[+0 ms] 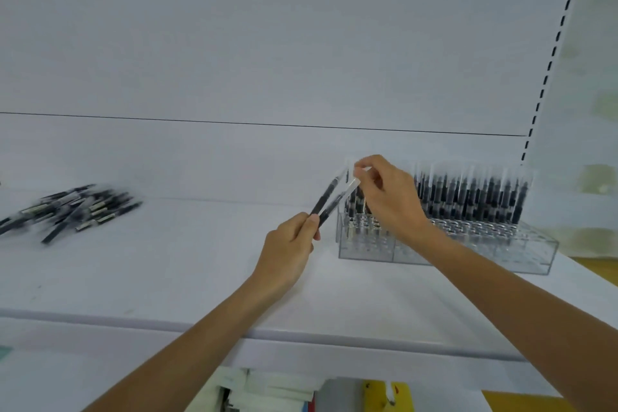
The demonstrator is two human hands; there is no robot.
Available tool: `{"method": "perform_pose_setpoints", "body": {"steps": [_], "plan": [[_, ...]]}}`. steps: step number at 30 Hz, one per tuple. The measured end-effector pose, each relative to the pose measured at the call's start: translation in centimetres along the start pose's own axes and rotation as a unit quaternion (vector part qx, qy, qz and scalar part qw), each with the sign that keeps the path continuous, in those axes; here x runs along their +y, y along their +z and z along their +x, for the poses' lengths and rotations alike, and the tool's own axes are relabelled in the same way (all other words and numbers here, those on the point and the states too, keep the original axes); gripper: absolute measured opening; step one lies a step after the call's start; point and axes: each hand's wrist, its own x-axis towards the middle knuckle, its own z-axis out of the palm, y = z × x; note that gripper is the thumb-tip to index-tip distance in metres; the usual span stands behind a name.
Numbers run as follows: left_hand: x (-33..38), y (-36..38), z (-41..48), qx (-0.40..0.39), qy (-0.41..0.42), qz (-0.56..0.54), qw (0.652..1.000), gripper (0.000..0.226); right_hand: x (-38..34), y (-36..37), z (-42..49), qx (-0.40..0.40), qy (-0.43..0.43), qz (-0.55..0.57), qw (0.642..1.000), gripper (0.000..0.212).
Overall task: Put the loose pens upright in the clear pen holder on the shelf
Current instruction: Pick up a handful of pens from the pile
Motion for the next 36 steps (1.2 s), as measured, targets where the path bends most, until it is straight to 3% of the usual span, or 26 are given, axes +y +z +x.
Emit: {"method": "perform_pose_setpoints", "body": {"steps": [2,5,9,11,13,16,20,24,36], "plan": [[0.4,0.5,-0.1,0.005,0.013,-0.014,1.000,0.035,-0.9,-0.2,0.2,-0.054,0.117,0.134,0.983,0.027],[0.7,1.1,0.1,-0.012,0.000,-0.042,0.999,0.036,-1.7,-0.4,0.4,-0.087,0.229,0.309,0.919,0.026],[0.6,1.3,-0.1,-0.032,-0.001,-0.029,0.999,0.036,-1.7,-1.5,0.7,-0.100,0.252,0.384,0.883,0.005],[0.8,1.1,-0.2,-0.036,0.012,0.006,0.999,0.035,-1.8,-2.0,0.7,-0.118,0.243,0.396,0.878,0.007],[0.8,1.0,-0.2,-0.051,0.016,0.041,0.998,0.035,-1.9,-2.4,0.9,-0.104,0.210,0.373,0.898,0.017],[0.2,0.8,-0.3,-0.069,0.012,0.097,0.993,0.033,-1.9,-3.5,1.4,-0.009,0.137,0.276,0.951,0.032],[-0.5,0.6,-0.2,-0.067,-0.028,0.125,0.990,0.030,-0.6,-5.3,2.5,0.127,0.017,0.130,0.983,0.026],[-0.7,0.6,0.0,-0.053,-0.052,0.113,0.991,0.035,0.4,-4.2,2.3,0.089,-0.035,0.031,0.995,0.021],[-1.0,0.6,-0.1,-0.004,-0.035,0.117,0.992,0.031,0.2,-3.0,3.0,0.060,-0.102,0.018,0.993,0.020]]}}
